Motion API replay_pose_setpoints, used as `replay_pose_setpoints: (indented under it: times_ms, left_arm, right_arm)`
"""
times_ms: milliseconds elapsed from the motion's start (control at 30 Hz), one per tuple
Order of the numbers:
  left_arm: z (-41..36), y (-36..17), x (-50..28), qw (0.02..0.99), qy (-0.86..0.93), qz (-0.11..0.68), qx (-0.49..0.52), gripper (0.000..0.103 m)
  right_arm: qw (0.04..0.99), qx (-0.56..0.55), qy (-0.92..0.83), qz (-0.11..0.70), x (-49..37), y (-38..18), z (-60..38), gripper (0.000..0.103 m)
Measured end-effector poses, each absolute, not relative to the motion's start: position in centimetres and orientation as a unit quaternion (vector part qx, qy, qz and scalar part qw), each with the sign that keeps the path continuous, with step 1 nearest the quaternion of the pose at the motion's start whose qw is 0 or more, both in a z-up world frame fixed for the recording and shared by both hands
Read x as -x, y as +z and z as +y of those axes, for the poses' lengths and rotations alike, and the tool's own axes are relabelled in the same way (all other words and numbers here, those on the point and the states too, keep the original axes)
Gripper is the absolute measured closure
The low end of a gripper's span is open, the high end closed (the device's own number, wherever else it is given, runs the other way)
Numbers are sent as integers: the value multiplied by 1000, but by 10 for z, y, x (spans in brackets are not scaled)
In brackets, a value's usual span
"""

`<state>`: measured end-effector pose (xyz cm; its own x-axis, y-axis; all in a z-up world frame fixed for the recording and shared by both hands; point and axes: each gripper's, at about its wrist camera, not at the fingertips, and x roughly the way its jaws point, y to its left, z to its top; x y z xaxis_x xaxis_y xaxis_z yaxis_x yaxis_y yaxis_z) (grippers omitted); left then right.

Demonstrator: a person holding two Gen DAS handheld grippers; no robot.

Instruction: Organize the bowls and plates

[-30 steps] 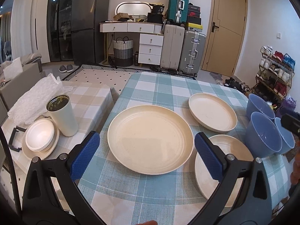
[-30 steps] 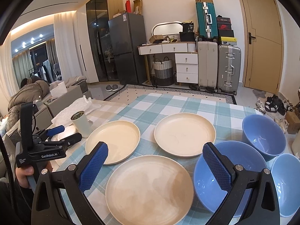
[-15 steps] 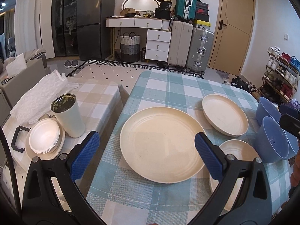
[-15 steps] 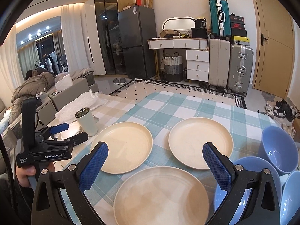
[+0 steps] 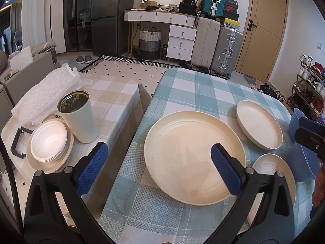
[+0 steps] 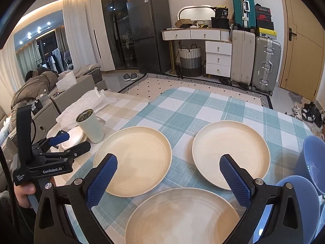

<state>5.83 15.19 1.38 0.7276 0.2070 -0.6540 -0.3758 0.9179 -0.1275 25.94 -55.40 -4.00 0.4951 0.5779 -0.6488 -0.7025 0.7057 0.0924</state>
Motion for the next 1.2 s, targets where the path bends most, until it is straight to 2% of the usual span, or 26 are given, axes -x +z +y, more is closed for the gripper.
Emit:
replay_pose_setpoints:
  times_ms: [600, 667, 900, 1100, 1200]
  left_arm:
    - [168, -29, -81, 901, 170, 374, 137, 4]
    - [168, -34, -83, 899, 169, 381, 137, 6]
    - [171, -46, -89, 893, 165, 393, 143, 9]
    - [176, -55, -91, 887, 163, 404, 153, 14]
    - [176, -60, -93, 883, 159, 413, 155, 24]
  right_arm:
    - [828, 105, 371, 407, -292, -100, -508, 2]
    - [824, 105, 370, 415, -296, -107, -502, 9]
    - [810, 103, 371, 442, -307, -127, -489, 15]
    - [797, 100, 379, 459, -312, -141, -483, 26]
    - [795, 103, 383, 459, -312, -144, -481, 32]
